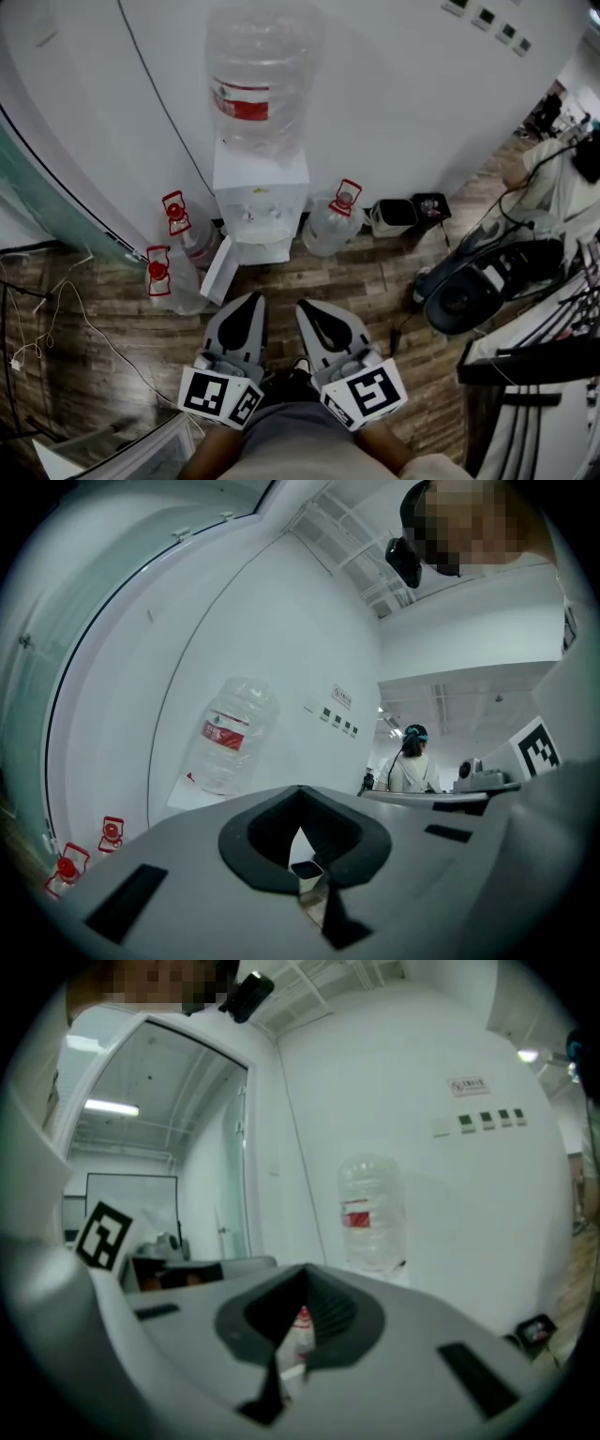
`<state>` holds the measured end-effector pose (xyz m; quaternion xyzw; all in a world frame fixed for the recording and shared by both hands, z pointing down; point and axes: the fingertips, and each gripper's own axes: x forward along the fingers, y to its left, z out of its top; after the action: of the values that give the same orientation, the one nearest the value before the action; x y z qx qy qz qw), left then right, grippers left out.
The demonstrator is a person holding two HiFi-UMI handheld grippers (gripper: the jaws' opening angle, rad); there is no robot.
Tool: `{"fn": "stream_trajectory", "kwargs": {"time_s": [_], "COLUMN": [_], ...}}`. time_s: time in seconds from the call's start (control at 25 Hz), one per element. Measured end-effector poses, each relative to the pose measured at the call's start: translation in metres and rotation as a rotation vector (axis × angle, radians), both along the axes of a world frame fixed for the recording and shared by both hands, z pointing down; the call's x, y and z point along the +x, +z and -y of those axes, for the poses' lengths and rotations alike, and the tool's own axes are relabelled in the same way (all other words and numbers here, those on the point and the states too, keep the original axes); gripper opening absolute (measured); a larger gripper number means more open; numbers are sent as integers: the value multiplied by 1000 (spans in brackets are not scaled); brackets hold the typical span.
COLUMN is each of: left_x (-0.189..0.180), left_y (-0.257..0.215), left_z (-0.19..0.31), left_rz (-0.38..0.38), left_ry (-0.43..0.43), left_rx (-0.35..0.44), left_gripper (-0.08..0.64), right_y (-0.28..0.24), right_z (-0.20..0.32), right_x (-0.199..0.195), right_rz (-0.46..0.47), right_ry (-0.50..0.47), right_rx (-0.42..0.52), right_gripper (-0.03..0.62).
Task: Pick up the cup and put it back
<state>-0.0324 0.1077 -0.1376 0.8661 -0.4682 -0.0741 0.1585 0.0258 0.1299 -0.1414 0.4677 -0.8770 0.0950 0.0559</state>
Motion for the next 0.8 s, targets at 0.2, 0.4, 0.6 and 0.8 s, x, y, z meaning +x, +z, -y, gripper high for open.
{"fn": "stream_trajectory", "kwargs": {"time_s": [0.2, 0.4, 0.6, 0.8], "left_x": [4, 1, -3, -8], "left_y": [-1, 1, -6, -24], "left_z": [-7, -1, -4, 9], "left_rz": [1, 21, 25, 13], "left_ry": [6, 3, 4, -45], "left_rx": [-1, -1, 10, 70], "left_gripper": [6, 8, 7, 6], "right_y": [-6, -1, -4, -14], "right_z": [-4, 0, -6, 8], "right_x": [0, 0, 0, -3], "right_rz": [12, 15, 7, -18], "right_ry": [-12, -20, -48, -145], "right_rx": [7, -14, -19, -12], "right_gripper": [21, 22, 23, 22]}}
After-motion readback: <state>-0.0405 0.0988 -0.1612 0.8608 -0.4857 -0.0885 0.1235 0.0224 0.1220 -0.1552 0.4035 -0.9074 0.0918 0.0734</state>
